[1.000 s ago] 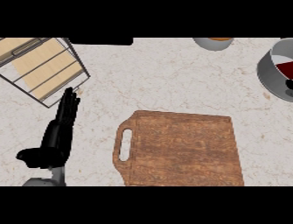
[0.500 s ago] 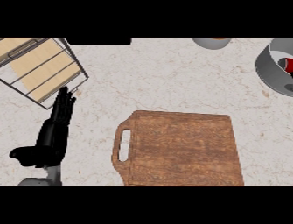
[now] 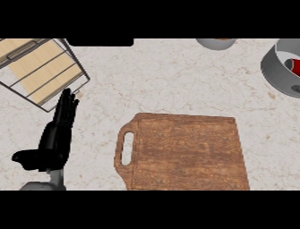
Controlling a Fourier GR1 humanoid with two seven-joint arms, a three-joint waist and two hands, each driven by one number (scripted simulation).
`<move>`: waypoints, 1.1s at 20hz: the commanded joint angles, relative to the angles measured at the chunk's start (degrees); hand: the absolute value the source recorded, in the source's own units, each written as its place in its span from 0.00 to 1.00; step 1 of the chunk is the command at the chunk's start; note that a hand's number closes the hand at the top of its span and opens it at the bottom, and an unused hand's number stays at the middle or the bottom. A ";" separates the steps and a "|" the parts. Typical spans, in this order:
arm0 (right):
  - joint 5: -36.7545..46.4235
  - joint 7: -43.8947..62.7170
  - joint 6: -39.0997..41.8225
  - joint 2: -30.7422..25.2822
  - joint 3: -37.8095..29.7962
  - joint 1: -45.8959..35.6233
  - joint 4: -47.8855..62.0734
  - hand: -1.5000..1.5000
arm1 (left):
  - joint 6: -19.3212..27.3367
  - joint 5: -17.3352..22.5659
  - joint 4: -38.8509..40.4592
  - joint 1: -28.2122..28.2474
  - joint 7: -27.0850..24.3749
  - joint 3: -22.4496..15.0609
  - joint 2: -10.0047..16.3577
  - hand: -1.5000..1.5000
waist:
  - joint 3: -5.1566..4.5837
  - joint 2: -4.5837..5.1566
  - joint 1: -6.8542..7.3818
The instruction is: Pick the can from the cutting board and place it in the pot
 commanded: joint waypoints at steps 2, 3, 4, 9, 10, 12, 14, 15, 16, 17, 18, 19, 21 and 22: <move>-6.58 -4.85 1.63 -2.56 -1.24 3.01 -1.64 0.00 | 0.33 -1.37 -2.42 0.08 2.22 -1.14 -0.83 0.50 | -0.04 -0.08 0.00; -8.75 -7.73 3.34 -1.28 -2.82 7.14 -4.60 0.00 | -1.45 -0.01 4.70 -1.20 -3.14 1.68 -0.34 0.50 | -0.07 -0.10 -0.59; -9.75 -8.44 5.26 -4.27 -3.44 7.97 -2.90 0.00 | -1.01 0.20 -0.35 1.18 -1.09 1.24 -0.11 0.50 | -0.04 -0.11 -0.21; -15.15 -12.56 7.93 -5.82 -4.04 12.30 -3.22 0.00 | -3.38 0.96 -0.13 -0.05 -0.04 2.56 0.89 0.50 | -0.07 -0.13 -0.29; -15.79 -11.85 10.47 -7.04 -4.45 14.40 -4.65 0.00 | -2.87 0.29 2.57 -0.22 -1.71 2.27 -0.04 0.50 | -0.08 -0.16 -0.56; -17.62 -11.51 9.50 -5.28 -2.99 15.35 -6.42 0.00 | -0.32 -2.48 4.63 -1.15 -2.33 0.73 -2.70 0.50 | -0.09 -0.14 -0.46; -19.07 -14.16 8.70 -8.49 -2.86 14.67 -0.69 0.00 | -2.17 -1.60 3.23 1.46 -2.75 1.51 -1.71 0.50 | -0.05 -0.06 -0.07; -19.94 -15.40 8.24 -9.13 -4.00 15.25 0.24 0.00 | -3.95 0.39 1.84 -2.13 0.47 3.50 0.11 0.50 | -0.04 -0.05 -0.11; -20.49 -13.96 8.33 -6.29 -2.97 18.27 -5.43 0.00 | -0.94 -2.61 -4.16 4.92 0.02 -0.80 -2.45 0.50 | -0.07 -0.21 -0.17; -22.00 -16.85 6.20 -3.99 -4.09 18.45 -6.08 0.00 | -0.06 -3.49 -2.73 3.11 0.20 -0.65 -2.77 0.50 | -0.07 -0.18 -0.24; -22.55 -14.68 7.60 -6.92 -3.94 18.66 -6.40 0.00 | -0.53 -3.05 -4.52 1.31 2.79 0.19 -1.81 0.50 | -0.07 -0.18 -0.26; -24.03 -14.21 8.96 -8.70 -5.18 18.74 -4.75 0.00 | -1.52 -3.31 -1.92 5.04 -2.59 -0.54 -2.42 0.50 | -0.07 -0.15 -0.20; -25.84 -18.62 7.91 -9.06 -7.48 20.00 -2.14 0.00 | -3.30 -1.01 -1.48 1.42 0.39 3.06 0.12 0.50 | -0.03 -0.07 -0.15; -26.36 -15.73 9.27 -12.44 -8.51 20.54 -1.85 0.00 | -0.51 -3.44 -2.63 0.21 2.53 0.21 -2.36 0.50 | -0.03 -0.09 -0.30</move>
